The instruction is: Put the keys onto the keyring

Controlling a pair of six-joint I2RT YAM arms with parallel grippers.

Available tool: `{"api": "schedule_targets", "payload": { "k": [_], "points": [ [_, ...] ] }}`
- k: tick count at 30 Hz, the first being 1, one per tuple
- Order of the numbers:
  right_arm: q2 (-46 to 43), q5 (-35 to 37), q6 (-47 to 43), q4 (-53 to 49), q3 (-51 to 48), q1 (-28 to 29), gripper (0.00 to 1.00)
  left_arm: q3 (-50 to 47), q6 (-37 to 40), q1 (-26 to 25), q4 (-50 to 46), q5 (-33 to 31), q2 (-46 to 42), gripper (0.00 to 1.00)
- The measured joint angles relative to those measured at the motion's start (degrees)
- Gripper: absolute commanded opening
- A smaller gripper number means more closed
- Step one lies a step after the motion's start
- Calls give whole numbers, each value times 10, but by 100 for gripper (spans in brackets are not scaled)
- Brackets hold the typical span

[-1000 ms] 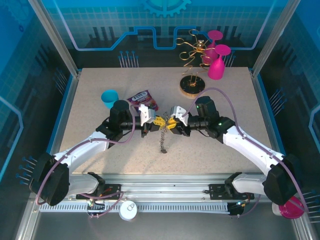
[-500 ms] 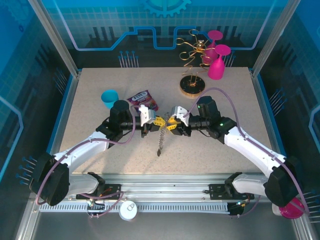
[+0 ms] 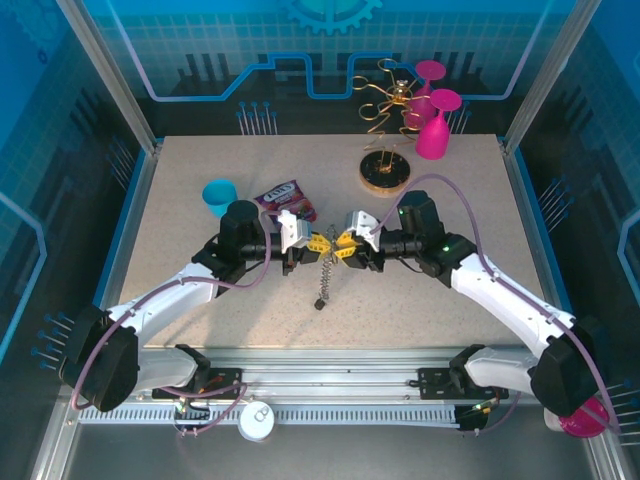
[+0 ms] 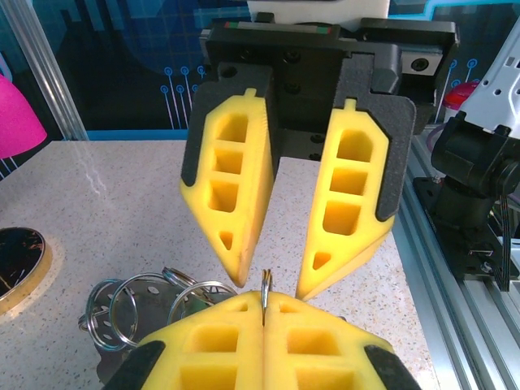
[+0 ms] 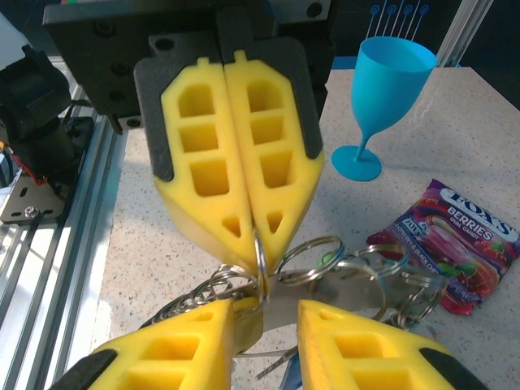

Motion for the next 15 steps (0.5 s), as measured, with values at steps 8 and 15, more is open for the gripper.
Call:
{"api": "schedule_targets", "payload": {
  "k": [8,15],
  "points": [
    [17,-14,11,14,6,2,7,0,0,0,0,-1,0,0],
    [19,-13,10,-4,16,2,0,1,2,1,-6,-3,0,0]
  ]
}}
